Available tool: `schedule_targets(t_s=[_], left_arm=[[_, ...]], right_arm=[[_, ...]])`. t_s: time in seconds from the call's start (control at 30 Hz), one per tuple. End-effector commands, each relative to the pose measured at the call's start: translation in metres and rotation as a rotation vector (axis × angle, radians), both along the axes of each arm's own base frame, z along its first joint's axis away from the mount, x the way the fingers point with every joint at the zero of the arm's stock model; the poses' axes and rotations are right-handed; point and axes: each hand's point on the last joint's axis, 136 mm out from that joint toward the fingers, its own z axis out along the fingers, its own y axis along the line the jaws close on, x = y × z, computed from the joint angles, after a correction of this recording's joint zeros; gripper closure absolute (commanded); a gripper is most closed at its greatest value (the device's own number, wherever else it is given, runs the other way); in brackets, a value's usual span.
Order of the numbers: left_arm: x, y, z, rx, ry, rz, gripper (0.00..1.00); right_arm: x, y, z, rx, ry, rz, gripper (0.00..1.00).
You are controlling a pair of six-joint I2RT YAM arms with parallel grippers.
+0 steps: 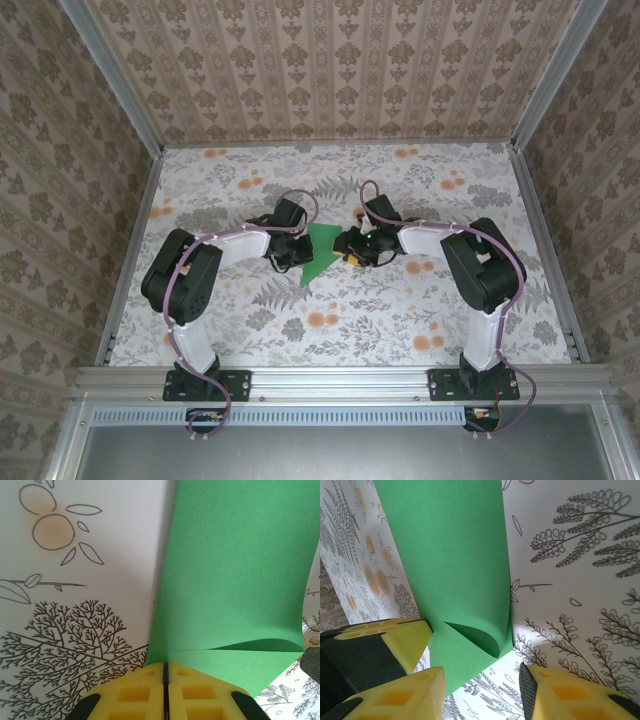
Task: Fold a paper plane with a square sheet of paper (pick it up from the middle)
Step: Third fold the triangle at the center of the table, then fourth fold the wing at the center of the table.
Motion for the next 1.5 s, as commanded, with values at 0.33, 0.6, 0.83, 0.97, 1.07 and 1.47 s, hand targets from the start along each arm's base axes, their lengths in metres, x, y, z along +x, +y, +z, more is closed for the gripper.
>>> schedule_targets(t_s=[0.33,0.6,0.83,0.97,1.07,1.47], left_arm=[[-0.021,0.017,-0.035,0.069,0.127,0.024,0.90],[-0.023,0.017,-0.036,0.068,0.132,0.024,0.90],[-0.023,0.018,-0.038,0.071,0.135,0.025,0.91],[-0.023,0.018,-0.037,0.071,0.135,0.024,0.91],[-0.024,0.018,-0.037,0.071,0.136,0.026,0.91],[-0.017,0.012,-0.025,0.052,0.116,0.010,0.90]], right_arm=[[-0.002,0.014,-0.004,0.034,0.045,0.017,0.53],[0.000,0.023,0.003,0.091,0.027,0.030,0.55],[0.000,0.013,-0.001,0.061,0.027,-0.009,0.58],[0.002,0.013,-0.002,0.061,0.025,-0.015,0.60],[0.003,0.017,0.000,0.082,0.025,-0.002,0.65],[0.001,0.030,0.004,0.149,0.027,0.040,0.73]])
